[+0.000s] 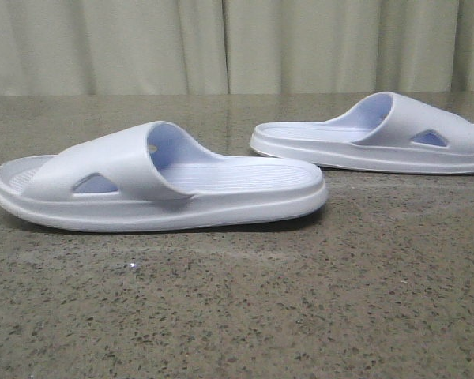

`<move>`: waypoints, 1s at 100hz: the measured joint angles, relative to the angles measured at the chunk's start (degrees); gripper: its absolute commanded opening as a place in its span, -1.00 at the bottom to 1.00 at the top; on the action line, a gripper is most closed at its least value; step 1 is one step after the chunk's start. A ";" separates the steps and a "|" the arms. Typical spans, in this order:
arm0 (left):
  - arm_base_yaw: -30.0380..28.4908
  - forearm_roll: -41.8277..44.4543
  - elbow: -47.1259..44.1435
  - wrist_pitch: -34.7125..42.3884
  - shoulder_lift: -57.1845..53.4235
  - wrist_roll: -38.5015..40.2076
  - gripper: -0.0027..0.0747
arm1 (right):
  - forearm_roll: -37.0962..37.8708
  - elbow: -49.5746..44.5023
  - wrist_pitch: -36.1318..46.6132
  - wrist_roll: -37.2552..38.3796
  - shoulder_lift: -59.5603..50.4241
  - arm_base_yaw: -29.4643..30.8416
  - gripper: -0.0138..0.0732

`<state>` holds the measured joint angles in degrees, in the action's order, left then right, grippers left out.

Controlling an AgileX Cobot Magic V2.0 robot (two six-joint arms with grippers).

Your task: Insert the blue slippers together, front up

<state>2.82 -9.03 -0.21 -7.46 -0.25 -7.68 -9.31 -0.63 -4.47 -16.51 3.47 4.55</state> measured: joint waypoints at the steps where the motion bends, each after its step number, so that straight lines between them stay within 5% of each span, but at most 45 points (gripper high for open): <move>1: 0.00 0.00 0.00 0.00 0.00 0.00 -0.89 | 0.00 0.00 0.00 0.00 0.00 0.00 -0.89; 100: 0.00 -0.46 0.00 0.00 0.00 0.00 -0.89 | -1.70 0.00 3.34 0.00 0.00 0.00 -0.89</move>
<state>2.82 -9.49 -0.21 -7.46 -0.25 -7.68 -11.01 -0.63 -1.14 -16.51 3.47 4.55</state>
